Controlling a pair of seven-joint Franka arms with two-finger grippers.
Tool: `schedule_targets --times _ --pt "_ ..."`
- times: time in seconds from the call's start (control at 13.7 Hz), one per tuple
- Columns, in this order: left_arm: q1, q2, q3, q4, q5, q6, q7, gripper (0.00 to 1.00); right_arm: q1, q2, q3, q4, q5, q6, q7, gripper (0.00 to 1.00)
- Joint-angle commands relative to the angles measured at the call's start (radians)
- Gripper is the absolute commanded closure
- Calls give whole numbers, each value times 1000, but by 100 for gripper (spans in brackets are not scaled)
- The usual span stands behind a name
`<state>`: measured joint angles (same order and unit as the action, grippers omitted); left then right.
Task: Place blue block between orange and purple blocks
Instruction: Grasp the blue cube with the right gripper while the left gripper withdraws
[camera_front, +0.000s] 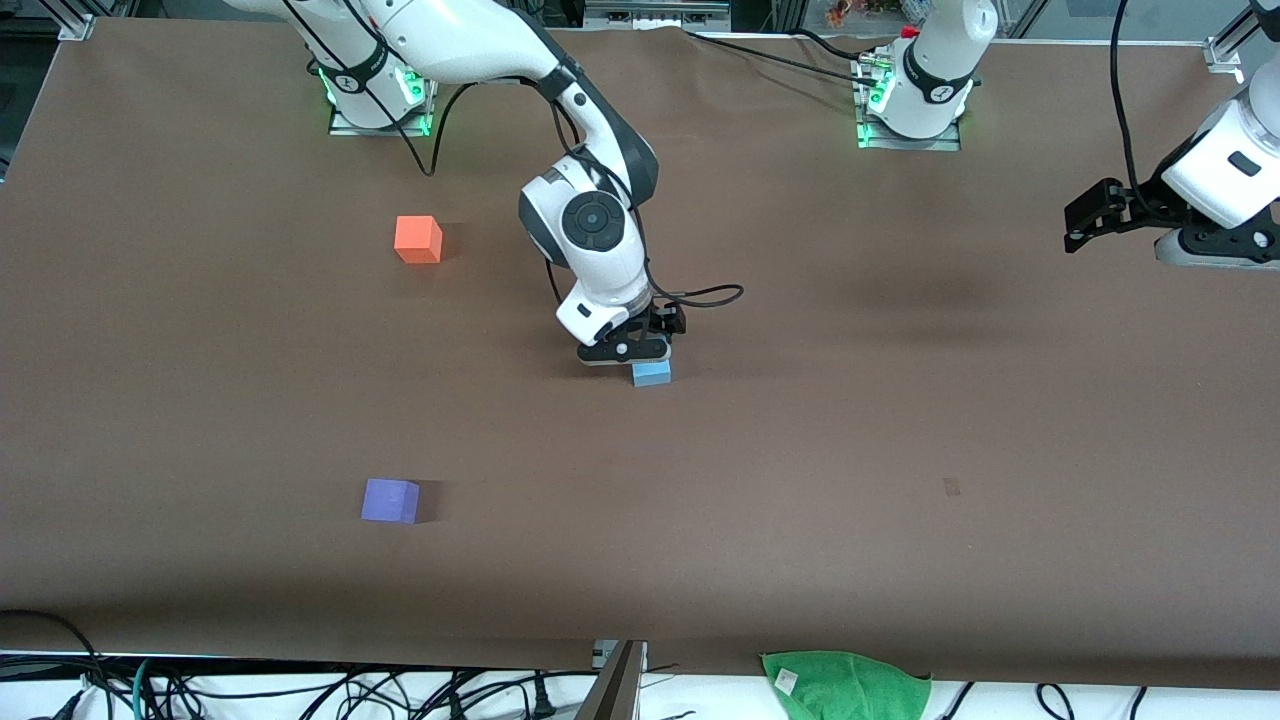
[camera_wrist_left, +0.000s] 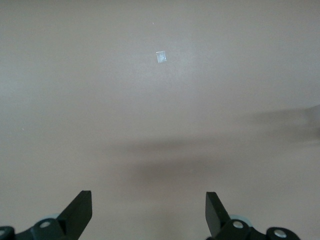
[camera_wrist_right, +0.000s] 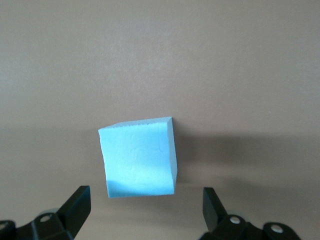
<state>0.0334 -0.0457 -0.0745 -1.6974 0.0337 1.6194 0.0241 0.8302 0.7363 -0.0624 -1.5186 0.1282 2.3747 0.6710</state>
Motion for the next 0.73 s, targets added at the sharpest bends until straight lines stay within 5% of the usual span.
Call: schedule_targets --times 0.0,0.44,0.51,0.66 --pt "-15 -2 10 5 -20 13 19 0 20 50 -13 28 -27 50 -1 1" --pt "-15 4 9 8 -20 13 16 0 32 92 -11 28 -45 116 1 6" --pt "-15 4 9 8 -20 13 17 0 32 92 -11 28 -44 118 1 14" --pt "-13 6 9 8 -20 8 17 0 30 94 -13 29 -45 118 -4 50"
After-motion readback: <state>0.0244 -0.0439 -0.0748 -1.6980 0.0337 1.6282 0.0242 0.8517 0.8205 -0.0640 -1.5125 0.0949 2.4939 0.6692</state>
